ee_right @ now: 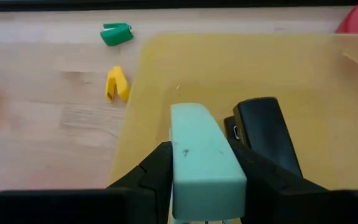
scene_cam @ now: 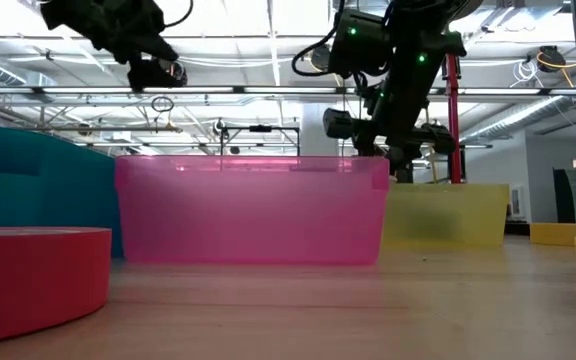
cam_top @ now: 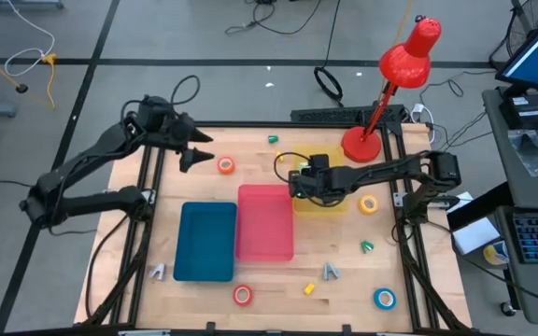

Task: Pick and place Stapler, Stapler remover, tape
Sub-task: Put the blue stapler into the yellow bin, then put the bottom green stapler into the yellow bin

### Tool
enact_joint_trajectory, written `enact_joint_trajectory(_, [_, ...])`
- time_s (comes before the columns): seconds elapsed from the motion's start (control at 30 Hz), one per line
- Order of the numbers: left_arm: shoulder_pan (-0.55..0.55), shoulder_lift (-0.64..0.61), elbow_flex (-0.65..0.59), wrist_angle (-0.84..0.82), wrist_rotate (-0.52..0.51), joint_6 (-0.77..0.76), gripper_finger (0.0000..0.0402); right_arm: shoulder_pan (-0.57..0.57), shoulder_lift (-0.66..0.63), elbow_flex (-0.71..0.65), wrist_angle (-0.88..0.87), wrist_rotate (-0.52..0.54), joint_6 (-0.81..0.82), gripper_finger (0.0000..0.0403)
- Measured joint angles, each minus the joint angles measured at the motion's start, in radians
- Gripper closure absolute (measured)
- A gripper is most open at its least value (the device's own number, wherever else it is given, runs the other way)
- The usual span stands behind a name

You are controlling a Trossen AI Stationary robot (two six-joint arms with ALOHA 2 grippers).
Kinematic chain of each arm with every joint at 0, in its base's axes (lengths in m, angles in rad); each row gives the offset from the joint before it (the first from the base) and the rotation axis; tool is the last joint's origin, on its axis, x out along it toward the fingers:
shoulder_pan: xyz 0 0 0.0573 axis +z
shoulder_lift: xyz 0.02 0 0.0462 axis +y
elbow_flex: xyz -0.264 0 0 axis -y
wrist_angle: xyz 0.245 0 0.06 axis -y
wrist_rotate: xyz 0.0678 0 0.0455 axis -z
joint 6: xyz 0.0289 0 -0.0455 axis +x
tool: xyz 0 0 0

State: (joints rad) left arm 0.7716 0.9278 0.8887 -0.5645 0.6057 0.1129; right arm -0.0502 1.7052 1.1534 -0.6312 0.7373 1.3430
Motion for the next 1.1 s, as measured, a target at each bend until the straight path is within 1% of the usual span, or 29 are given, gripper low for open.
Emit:
enact_joint_trajectory(0.1, [0.003, -0.017, -0.028, -0.007, 0.003, -0.017, 0.0078, 0.000, 0.021, 0.000, 0.008, -0.015, 0.011, 0.0285])
enact_joint_trajectory(0.23, [-0.008, -0.020, -0.035, -0.009, 0.004, -0.018, 0.0078, -0.003, 0.054, 0.003, 0.016, -0.075, 0.043, 0.0285])
enact_joint_trajectory(0.37, [-0.020, -0.020, -0.036, -0.008, 0.004, -0.014, 0.0078, -0.003, 0.065, 0.001, 0.013, -0.138, 0.067, 0.0268])
enact_joint_trajectory(0.5, [-0.021, -0.020, -0.036, -0.008, 0.005, -0.005, 0.0078, -0.003, 0.065, 0.001, 0.031, -0.176, 0.036, 0.0251])
enact_joint_trajectory(0.63, [-0.021, -0.020, -0.036, -0.009, 0.005, 0.010, 0.0078, -0.003, 0.065, 0.001, 0.062, -0.217, 0.000, 0.0248])
enact_joint_trajectory(0.77, [-0.021, -0.020, -0.036, -0.010, 0.005, 0.016, 0.0078, -0.003, 0.064, 0.001, 0.063, -0.215, 0.007, 0.0253])
enact_joint_trajectory(0.87, [-0.021, -0.020, -0.036, -0.010, 0.005, 0.017, 0.0078, -0.003, 0.035, 0.000, 0.048, -0.210, 0.006, 0.0265])
enact_joint_trajectory(1.0, [-0.021, -0.019, -0.036, -0.012, 0.005, 0.023, 0.0078, -0.003, -0.012, 0.000, 0.018, -0.161, -0.002, 0.0284])
enact_joint_trajectory(1.1, [-0.021, -0.019, -0.036, -0.016, 0.005, 0.028, 0.0078, -0.002, -0.071, 0.000, -0.009, -0.137, -0.028, 0.0301])
